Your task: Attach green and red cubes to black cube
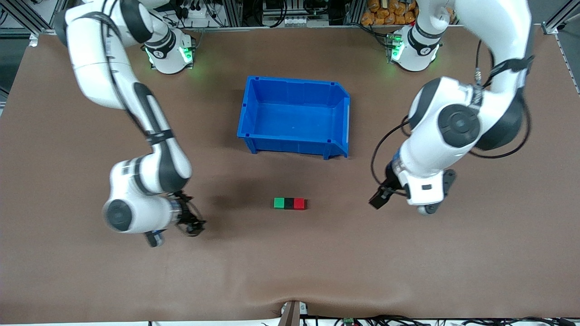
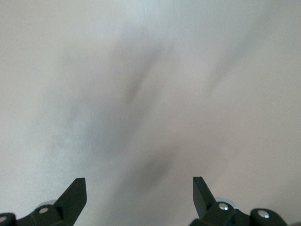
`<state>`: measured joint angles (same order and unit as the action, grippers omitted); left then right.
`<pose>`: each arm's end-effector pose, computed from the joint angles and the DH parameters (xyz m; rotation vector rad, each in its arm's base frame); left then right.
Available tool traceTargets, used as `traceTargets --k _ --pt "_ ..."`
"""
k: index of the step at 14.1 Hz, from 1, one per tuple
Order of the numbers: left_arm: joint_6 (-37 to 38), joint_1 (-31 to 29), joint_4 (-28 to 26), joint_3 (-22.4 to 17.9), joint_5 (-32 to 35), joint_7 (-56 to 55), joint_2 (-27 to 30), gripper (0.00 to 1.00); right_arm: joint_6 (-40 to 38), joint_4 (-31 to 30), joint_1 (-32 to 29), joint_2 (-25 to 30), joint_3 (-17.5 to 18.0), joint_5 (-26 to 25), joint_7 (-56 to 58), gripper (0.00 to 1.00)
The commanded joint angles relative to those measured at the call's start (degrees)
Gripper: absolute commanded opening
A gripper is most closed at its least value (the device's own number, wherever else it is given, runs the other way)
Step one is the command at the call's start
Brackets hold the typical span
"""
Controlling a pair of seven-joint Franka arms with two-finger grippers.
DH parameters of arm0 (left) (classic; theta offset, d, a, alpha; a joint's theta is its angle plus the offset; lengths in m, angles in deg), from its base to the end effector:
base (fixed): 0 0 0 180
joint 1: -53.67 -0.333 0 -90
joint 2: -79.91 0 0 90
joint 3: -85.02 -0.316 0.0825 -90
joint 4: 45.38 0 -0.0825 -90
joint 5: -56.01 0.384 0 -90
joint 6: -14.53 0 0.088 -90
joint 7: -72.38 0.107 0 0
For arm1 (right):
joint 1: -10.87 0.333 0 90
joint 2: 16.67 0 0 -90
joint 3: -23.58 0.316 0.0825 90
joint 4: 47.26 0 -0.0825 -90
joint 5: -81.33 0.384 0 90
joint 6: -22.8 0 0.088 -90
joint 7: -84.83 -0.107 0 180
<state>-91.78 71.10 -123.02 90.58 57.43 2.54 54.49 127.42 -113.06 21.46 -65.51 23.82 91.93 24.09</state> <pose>0.6467 -0.2588 0.4758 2.8297 1.2332 0.0431 0.7284 0.1537 0.2744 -2.7462 1.3860 0.3793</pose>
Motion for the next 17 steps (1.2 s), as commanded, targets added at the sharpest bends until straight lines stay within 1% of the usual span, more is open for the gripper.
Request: traceTargets --k 1,2,4,6,7,8,10,11,12,13,14,15,16,17 --pt "3.2 -0.5 -1.7 0.1 2.1 5.7 5.7 1.0 -1.8 2.3 -2.7 0.7 0.1 -3.7 15.0 1.0" --pt "3.9 -0.6 -1.7 0.2 2.2 7.2 7.5 1.0 -1.8 3.3 -4.4 1.1 0.0 -3.9 21.8 1.0" --pt "7.8 -0.8 -1.6 0.1 2.2 12.0 10.3 1.0 -1.9 6.1 -9.1 1.2 -0.1 -3.8 32.9 1.0" --pt "11.2 -1.3 -1.6 0.1 2.2 18.1 11.9 1.0 -2.0 8.8 -12.6 2.2 -0.1 -4.0 40.0 1.0" --pt "11.7 -1.4 -1.6 0.1 2.2 20.9 12.7 1.0 -2.2 9.4 -13.4 2.4 -0.1 -4.2 44.1 1.0" --pt "12.5 -2.3 -1.6 0.1 2.2 24.0 13.5 1.0 -4.4 9.4 -13.4 3.2 -0.1 -5.0 46.0 1.0" --pt "14.9 -2.9 -1.6 0.1 2.2 29.6 15.5 1.0 -7.8 9.4 -15.3 7.6 -0.1 -5.1 46.5 1.0" --pt "16.2 -4.1 -1.6 0.2 2.1 31.9 15.9 1.0 -11.7 9.0 -15.3 11.3 -0.1 -5.1 46.2 1.0" --pt "16.6 -5.0 -1.6 0.7 2.4 33.7 16.8 1.0 -17.0 7.6 -15.2 16.2 -0.1 -5.8 46.2 1.0" --pt "16.6 -5.0 -1.6 0.6 3.4 35.0 18.2 1.0 -21.2 6.0 -15.2 19.5 0.1 -7.0 46.4 1.0" --pt "16.7 -5.8 -2.2 0.8 4.4 36.5 19.9 1.0 -23.5 5.2 -15.2 22.7 0.2 -7.2 46.5 1.0" --pt "17.4 -8.3 -3.6 0.9 4.0 40.3 21.7 1.0 -27.3 4.4 -15.0 25.6 0.4 -7.0 46.5 1.0" --pt "18.2 -9.2 -4.5 0.9 3.6 45.1 23.2 1.0 -30.7 3.5 -14.2 27.6 0.5 -7.3 46.5 1.0" --pt "19.4 -9.3 -4.9 0.5 3.6 48.1 24.5 1.0 -31.7 2.0 -12.9 29.7 0.5 -7.3 46.5 1.0"
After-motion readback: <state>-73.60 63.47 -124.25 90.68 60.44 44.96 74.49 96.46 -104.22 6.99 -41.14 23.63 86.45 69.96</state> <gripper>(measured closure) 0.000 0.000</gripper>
